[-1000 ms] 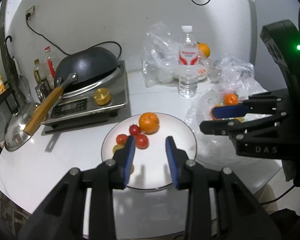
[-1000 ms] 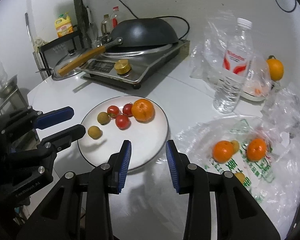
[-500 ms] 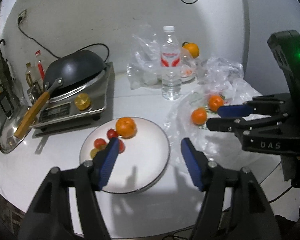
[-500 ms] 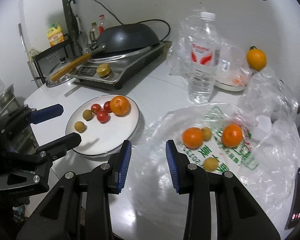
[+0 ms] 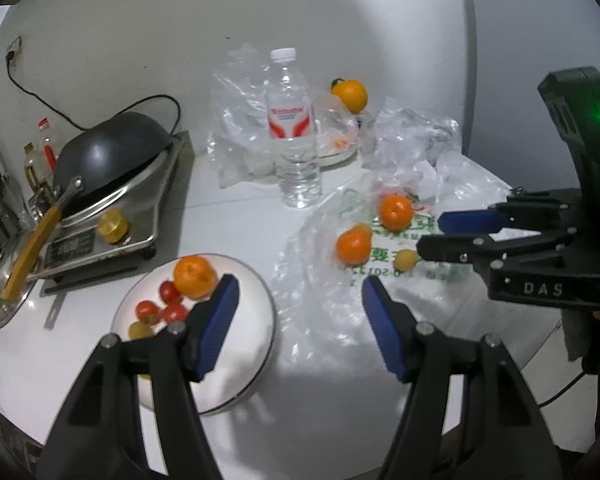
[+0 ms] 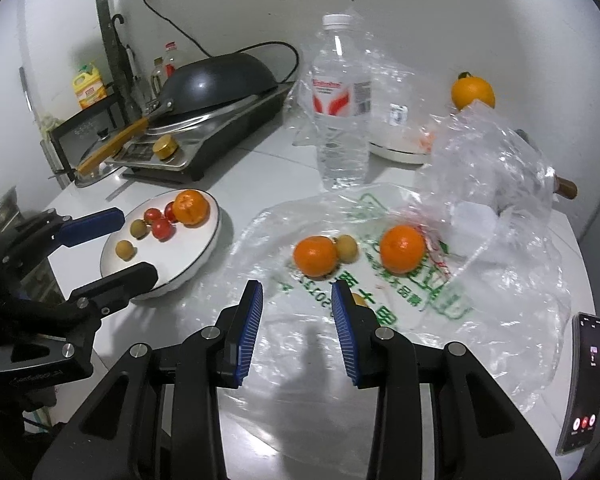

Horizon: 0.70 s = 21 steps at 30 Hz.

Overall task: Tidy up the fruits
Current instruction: 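Move both open grippers back to the fruit pile on the bag, then grasp a small yellow fruit with the right gripper while the left gripper grasps an orange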

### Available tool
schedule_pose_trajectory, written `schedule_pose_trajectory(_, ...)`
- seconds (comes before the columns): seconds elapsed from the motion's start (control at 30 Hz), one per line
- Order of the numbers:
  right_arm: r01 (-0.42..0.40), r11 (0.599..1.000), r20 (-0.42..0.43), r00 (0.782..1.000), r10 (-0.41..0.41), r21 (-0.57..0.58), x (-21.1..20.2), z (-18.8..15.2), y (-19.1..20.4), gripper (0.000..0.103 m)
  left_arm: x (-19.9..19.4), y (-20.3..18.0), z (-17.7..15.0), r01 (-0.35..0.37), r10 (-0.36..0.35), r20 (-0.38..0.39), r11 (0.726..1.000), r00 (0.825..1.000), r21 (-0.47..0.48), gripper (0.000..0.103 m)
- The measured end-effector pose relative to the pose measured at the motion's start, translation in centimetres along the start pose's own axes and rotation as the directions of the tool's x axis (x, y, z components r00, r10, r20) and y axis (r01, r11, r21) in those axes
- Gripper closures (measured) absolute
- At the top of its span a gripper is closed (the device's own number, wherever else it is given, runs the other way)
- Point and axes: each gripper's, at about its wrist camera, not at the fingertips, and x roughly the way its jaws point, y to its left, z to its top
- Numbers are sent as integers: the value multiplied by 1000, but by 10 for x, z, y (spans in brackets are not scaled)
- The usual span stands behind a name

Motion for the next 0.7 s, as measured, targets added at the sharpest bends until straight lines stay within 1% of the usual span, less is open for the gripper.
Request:
schedule_pose_trajectory(0.17, 7, 1000, -15, 1000, -7, 17, 6, -3, -17, 65, 14, -13, 7, 12, -12, -6, 1000, 1000, 20, 38)
schedule_pose_trajectory(0.37, -3, 1000, -48, 999, 4, 24, 22, -5, -29, 65, 30, -21, 10, 23, -22, -26, 999, 999, 36, 38)
schedule_pose_trajectory(0.7, -15, 999, -116, 993, 19, 32, 50, -8, -41, 65, 55, -24, 11, 43, -40, -54, 998, 998, 43, 38)
